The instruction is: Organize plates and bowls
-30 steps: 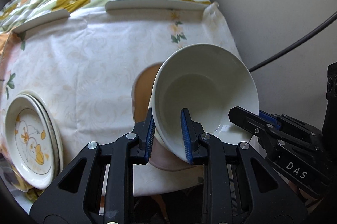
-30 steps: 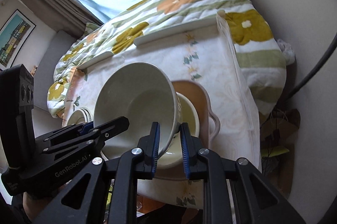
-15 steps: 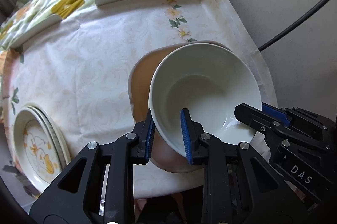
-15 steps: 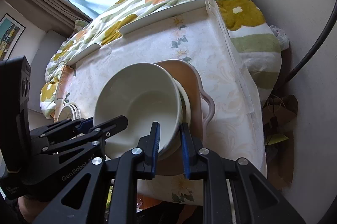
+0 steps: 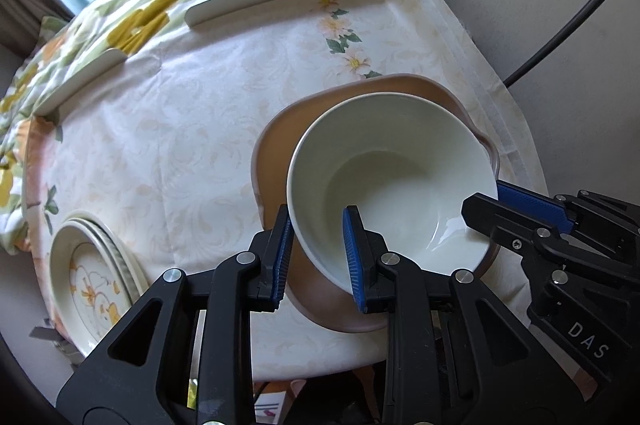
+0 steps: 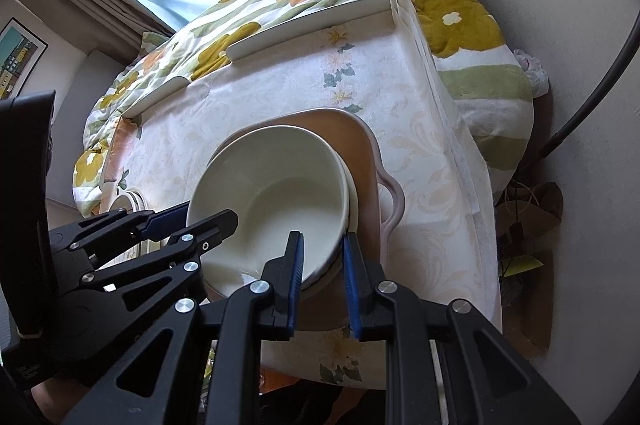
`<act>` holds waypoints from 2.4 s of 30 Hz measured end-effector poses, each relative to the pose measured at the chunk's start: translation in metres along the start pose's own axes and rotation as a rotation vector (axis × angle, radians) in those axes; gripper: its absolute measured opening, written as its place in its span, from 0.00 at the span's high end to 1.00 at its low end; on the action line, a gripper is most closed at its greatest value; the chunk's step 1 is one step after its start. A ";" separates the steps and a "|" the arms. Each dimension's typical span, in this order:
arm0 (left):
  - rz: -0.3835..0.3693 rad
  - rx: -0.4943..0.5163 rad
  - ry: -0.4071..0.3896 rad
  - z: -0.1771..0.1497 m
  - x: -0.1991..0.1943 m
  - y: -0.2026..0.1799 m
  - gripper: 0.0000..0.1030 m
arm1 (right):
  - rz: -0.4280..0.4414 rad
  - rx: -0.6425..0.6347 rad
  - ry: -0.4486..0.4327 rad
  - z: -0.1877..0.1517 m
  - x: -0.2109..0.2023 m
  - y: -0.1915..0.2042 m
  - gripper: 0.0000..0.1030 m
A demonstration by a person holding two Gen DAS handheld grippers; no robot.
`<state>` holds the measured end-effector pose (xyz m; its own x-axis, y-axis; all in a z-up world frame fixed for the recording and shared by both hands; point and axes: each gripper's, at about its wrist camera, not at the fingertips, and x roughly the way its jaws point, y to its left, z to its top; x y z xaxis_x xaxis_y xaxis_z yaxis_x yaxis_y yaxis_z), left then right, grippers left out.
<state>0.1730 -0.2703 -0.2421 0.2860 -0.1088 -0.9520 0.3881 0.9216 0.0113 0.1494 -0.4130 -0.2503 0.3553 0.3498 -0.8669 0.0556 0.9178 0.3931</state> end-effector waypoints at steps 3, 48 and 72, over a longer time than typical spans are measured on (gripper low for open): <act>-0.001 -0.026 -0.061 0.001 -0.019 0.007 0.79 | 0.007 -0.010 -0.027 0.003 -0.012 0.001 0.83; -0.076 0.187 0.118 -0.015 0.049 0.026 0.59 | -0.105 -0.368 0.246 0.008 0.052 -0.014 0.75; -0.004 0.217 -0.052 -0.017 0.027 0.008 0.84 | -0.124 -0.552 0.126 0.001 0.056 0.009 0.85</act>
<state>0.1691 -0.2595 -0.2724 0.3267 -0.1370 -0.9351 0.5673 0.8198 0.0781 0.1711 -0.3848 -0.2951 0.2614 0.2223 -0.9393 -0.4175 0.9034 0.0977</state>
